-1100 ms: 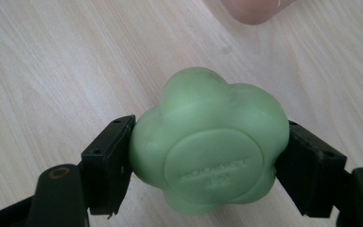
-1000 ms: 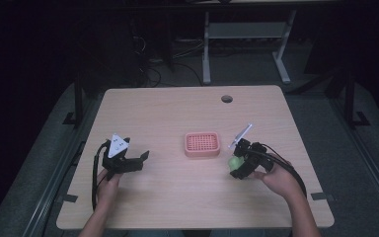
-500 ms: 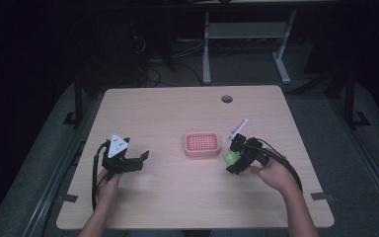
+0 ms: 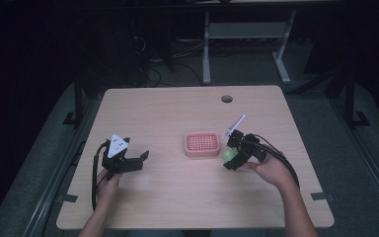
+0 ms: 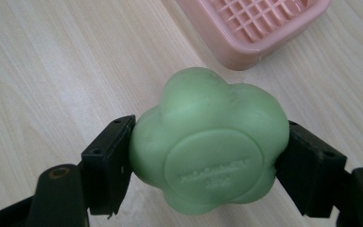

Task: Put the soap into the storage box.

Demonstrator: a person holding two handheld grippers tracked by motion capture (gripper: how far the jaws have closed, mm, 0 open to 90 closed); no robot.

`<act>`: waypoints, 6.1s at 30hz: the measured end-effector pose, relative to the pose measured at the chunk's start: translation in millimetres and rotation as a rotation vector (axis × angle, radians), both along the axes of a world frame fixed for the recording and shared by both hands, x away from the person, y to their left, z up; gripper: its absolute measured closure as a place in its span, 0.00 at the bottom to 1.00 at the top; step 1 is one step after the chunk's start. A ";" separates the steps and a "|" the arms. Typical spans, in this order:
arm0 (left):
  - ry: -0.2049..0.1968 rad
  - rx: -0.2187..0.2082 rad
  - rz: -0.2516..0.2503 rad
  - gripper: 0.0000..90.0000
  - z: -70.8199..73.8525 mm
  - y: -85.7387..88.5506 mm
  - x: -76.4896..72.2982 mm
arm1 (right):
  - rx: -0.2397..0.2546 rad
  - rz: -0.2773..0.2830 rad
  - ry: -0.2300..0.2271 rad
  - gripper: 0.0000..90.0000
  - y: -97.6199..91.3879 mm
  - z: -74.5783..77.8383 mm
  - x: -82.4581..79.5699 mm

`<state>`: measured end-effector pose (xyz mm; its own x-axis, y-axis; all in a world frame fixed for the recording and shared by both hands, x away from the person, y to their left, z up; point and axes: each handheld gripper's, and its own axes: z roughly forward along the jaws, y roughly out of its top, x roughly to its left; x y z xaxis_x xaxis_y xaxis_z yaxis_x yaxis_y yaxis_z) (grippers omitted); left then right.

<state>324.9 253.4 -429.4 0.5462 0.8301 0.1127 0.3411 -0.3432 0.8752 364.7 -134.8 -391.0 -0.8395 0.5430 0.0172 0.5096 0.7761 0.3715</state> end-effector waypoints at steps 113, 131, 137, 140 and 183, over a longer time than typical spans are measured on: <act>0.000 -0.011 0.005 0.16 1.7 1.5 0.4 | -0.093 0.022 0.096 0.28 93.7 -19.7 96.5; -0.001 -0.012 0.006 0.16 1.8 1.5 0.3 | -0.100 0.013 0.095 0.28 97.1 -22.4 97.7; 0.000 -0.011 0.005 0.16 1.7 1.5 0.4 | -0.088 0.006 0.093 0.28 96.4 -22.9 97.6; 0.000 -0.010 0.004 0.16 1.8 1.5 0.4 | -0.085 0.004 0.092 0.28 96.6 -23.1 97.7; 0.005 -0.005 0.001 0.16 1.1 0.8 0.2 | 0.006 -0.028 0.028 0.27 62.9 8.4 78.3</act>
<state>325.1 254.2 -428.3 0.5455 0.8314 0.1061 0.3456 -0.3384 0.8753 442.9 -71.9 -382.6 -0.8231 0.5662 0.0435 0.5413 0.7593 0.3612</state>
